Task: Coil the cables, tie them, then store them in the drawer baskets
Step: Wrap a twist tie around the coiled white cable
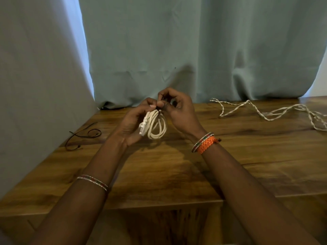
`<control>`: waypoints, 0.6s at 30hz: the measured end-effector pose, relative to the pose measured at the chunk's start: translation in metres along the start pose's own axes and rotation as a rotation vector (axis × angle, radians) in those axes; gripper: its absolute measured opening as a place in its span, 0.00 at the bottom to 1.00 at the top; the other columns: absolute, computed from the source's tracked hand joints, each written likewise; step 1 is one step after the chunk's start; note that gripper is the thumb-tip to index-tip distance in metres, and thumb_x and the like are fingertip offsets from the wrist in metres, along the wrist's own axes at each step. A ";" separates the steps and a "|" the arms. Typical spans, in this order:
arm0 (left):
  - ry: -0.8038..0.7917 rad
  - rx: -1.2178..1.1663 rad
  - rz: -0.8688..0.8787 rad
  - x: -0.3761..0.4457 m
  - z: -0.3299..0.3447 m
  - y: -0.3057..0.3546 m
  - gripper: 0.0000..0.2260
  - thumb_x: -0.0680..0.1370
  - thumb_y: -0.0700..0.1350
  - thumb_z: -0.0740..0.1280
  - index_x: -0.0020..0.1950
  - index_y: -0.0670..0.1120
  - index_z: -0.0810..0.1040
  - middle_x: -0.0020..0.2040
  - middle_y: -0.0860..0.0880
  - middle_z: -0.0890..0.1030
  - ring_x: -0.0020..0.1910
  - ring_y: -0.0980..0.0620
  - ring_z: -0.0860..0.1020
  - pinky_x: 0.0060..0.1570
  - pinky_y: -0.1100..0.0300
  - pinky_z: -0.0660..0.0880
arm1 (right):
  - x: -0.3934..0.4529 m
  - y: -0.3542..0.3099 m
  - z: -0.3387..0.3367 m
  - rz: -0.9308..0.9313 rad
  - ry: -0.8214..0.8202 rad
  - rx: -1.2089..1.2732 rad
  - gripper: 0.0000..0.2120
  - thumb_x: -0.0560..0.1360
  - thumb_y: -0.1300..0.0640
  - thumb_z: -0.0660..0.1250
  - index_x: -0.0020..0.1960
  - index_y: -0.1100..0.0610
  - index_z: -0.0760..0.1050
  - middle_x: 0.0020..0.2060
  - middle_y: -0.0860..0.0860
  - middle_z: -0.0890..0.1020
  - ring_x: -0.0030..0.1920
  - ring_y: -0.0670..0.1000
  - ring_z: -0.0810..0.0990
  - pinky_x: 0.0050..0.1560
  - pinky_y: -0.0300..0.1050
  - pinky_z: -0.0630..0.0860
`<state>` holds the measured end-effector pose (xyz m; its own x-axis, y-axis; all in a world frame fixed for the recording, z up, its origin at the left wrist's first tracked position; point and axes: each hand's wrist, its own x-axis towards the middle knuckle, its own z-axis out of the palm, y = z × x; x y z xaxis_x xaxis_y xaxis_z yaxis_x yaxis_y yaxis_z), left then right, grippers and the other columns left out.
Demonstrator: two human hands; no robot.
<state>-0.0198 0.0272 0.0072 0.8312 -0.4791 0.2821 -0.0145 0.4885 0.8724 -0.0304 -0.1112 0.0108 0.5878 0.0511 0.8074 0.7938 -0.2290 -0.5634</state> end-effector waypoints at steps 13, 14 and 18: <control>0.106 0.053 -0.111 -0.007 0.013 -0.010 0.15 0.73 0.47 0.61 0.33 0.45 0.84 0.32 0.48 0.82 0.32 0.51 0.80 0.34 0.58 0.78 | -0.001 -0.004 -0.008 0.050 -0.111 0.071 0.10 0.72 0.71 0.66 0.40 0.58 0.74 0.33 0.48 0.77 0.34 0.41 0.75 0.36 0.34 0.74; 0.108 0.092 -0.103 -0.008 0.012 -0.010 0.19 0.77 0.47 0.59 0.30 0.46 0.83 0.29 0.50 0.81 0.28 0.53 0.80 0.30 0.61 0.78 | -0.002 -0.003 -0.008 0.060 -0.119 0.075 0.10 0.73 0.70 0.66 0.39 0.56 0.74 0.33 0.49 0.76 0.35 0.43 0.76 0.36 0.35 0.75; 0.129 0.230 -0.103 -0.016 0.015 -0.008 0.16 0.78 0.49 0.59 0.34 0.48 0.80 0.25 0.54 0.79 0.23 0.58 0.77 0.24 0.67 0.74 | 0.002 -0.001 -0.012 0.040 -0.126 0.048 0.10 0.73 0.68 0.67 0.40 0.53 0.74 0.36 0.51 0.77 0.39 0.46 0.75 0.41 0.35 0.73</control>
<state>-0.0412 0.0202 0.0018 0.8987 -0.4131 0.1472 -0.0403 0.2565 0.9657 -0.0322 -0.1223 0.0154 0.6315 0.1651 0.7576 0.7743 -0.1870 -0.6046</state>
